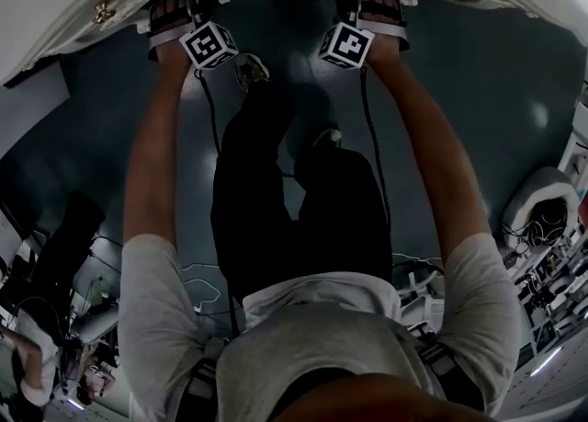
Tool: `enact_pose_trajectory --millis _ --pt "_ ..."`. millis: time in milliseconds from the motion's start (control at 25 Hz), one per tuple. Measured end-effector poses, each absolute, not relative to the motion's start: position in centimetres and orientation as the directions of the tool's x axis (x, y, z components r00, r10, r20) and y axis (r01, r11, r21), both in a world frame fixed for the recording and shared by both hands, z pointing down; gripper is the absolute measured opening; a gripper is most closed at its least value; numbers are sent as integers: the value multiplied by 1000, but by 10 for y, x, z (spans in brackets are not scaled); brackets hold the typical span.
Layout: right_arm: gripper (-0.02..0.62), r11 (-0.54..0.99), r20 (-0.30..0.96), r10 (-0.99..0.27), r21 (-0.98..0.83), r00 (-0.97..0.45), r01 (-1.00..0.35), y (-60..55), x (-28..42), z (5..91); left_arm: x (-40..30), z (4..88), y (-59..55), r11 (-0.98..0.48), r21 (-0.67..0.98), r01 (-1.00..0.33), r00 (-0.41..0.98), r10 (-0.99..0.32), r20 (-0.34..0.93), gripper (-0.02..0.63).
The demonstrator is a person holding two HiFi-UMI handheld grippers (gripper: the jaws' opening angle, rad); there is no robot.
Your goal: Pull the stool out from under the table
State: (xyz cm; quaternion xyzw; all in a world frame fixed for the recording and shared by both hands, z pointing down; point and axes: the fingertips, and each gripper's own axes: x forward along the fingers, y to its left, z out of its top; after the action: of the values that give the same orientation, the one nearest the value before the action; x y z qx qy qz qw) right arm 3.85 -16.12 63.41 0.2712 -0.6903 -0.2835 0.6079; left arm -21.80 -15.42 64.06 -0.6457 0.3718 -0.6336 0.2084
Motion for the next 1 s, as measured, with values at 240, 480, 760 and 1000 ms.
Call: enact_pose_trajectory --millis 240,480,760,1000 --pt "268 689 684 -722 724 -104 -22 -168 39 640 -219 643 -156 -637 -741 -213 -63 -747 661 298" --pt "245 712 704 -698 702 -133 -19 -161 38 640 -218 640 -150 -630 -743 -224 -54 -753 655 258" --pt "238 711 705 -701 703 -109 -25 -146 41 640 -215 641 -138 -657 -722 -218 -59 -729 682 239" --pt "235 721 716 -693 689 -84 -74 -114 45 640 -212 640 -124 -666 -723 -185 -54 -727 684 236"
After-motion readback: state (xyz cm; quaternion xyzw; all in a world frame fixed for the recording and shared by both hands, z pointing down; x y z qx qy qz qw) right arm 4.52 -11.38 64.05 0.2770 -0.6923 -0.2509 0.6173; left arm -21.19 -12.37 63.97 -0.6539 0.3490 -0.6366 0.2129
